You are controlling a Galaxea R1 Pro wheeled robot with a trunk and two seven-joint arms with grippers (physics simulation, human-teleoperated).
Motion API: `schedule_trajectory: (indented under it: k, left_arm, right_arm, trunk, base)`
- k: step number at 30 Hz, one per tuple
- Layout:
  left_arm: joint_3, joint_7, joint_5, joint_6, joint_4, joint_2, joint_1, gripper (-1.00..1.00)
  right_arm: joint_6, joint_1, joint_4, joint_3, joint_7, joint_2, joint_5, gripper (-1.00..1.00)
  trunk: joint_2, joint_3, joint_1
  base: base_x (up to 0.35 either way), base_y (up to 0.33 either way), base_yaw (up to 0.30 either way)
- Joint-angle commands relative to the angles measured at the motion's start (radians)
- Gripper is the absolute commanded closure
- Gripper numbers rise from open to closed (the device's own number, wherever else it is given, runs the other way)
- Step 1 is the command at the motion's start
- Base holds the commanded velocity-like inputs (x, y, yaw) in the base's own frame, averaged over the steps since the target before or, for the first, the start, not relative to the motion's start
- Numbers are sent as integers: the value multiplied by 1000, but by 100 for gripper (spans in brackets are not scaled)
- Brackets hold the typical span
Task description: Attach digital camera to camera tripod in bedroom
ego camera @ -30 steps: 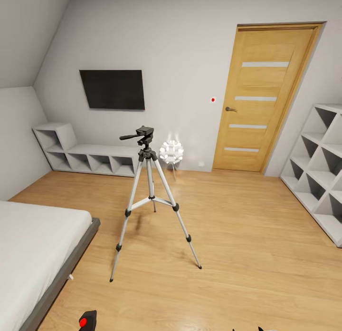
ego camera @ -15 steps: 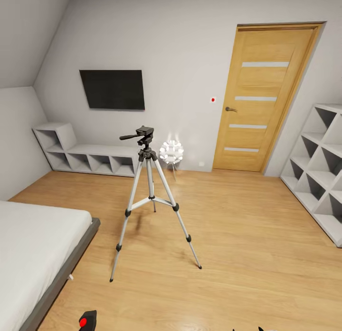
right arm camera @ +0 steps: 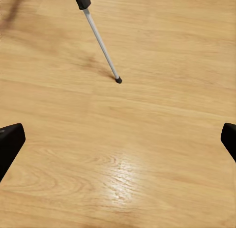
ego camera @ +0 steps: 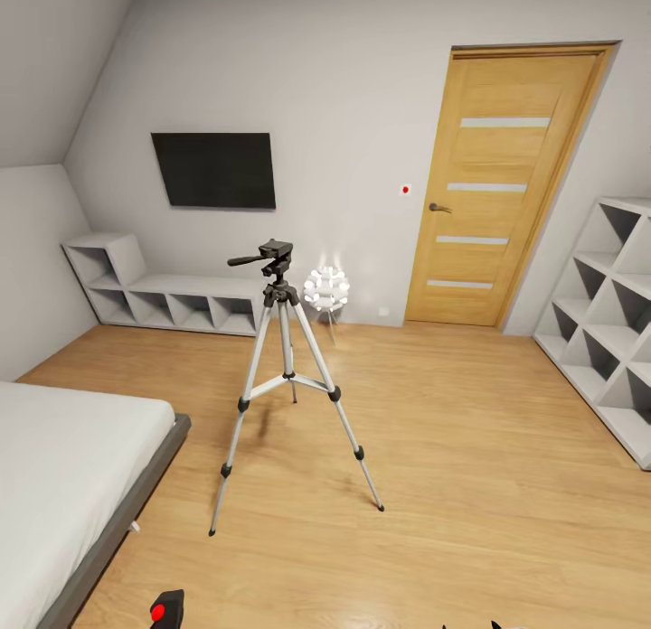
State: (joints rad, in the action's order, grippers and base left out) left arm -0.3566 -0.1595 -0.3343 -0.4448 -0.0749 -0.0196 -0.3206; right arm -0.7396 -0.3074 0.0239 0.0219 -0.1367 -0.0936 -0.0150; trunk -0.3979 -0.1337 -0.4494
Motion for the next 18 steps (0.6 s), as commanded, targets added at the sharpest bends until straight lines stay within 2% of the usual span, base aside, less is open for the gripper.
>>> schedule_trajectory:
  k: [1, 18]
  left_arm:
    - [-8, -3, -3, -5, -3, 1, -2, 100]
    - [-8, -3, -3, -5, -3, 1, -2, 100]
  right_arm:
    - [-3, -1, -1, 3, -6, 0, -2, -100]
    - [-5, -1, -1, 1, -7, 6, -2, -100]
  trunk:
    - [-2, -2, -1]
    - [-2, -2, -1]
  base:
    - [0, 0, 0]
    - [0, 0, 0]
